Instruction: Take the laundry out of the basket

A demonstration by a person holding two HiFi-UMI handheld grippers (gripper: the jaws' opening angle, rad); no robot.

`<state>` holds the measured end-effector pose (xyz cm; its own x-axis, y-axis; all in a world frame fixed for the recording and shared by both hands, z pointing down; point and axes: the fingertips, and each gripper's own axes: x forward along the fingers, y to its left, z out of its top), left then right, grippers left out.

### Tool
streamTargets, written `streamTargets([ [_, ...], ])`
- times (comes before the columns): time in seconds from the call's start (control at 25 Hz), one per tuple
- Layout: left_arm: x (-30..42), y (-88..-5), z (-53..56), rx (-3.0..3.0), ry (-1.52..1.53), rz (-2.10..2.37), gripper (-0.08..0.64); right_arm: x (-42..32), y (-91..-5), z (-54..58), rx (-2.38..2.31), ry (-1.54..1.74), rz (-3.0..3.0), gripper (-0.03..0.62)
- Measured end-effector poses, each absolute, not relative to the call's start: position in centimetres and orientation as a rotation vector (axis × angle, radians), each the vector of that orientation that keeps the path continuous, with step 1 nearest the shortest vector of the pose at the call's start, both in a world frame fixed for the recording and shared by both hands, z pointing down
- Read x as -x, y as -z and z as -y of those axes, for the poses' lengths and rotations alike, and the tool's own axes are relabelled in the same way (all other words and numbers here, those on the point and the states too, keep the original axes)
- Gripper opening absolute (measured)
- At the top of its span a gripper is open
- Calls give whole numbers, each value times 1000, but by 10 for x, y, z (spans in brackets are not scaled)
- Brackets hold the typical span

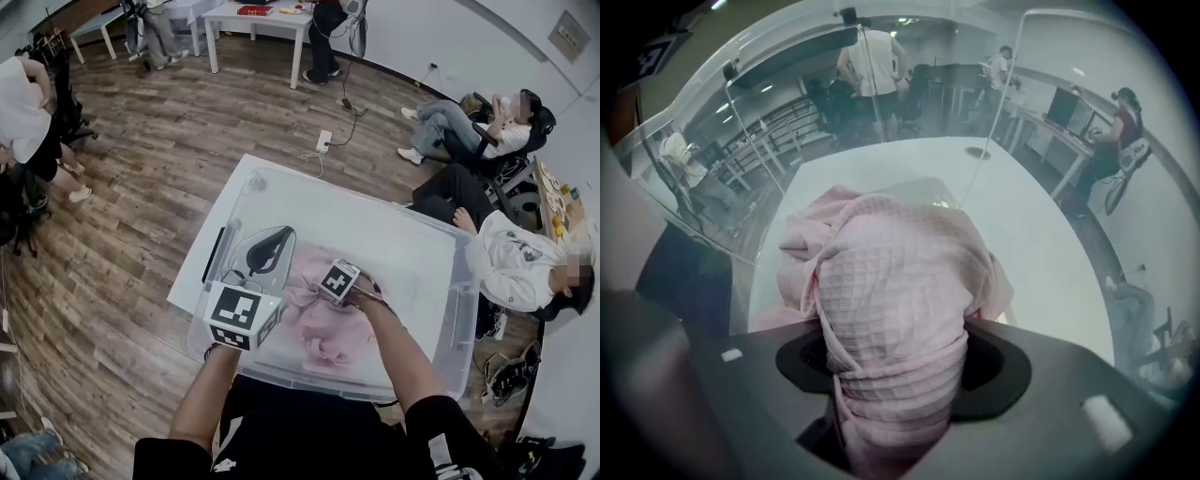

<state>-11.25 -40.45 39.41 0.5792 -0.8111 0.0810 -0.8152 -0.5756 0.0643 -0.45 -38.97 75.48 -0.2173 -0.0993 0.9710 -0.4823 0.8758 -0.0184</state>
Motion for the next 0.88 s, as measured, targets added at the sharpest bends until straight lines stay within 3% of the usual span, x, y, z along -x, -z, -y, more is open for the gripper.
streamTargets([
  [0.44,113,-393,399,-2696,-56,1416,9,7,-718,380,-506,-360,1930,292],
  [0.88,105,-396,397,-2681,-48,1433,8,18,-606,393,-741,-436,2327,290],
])
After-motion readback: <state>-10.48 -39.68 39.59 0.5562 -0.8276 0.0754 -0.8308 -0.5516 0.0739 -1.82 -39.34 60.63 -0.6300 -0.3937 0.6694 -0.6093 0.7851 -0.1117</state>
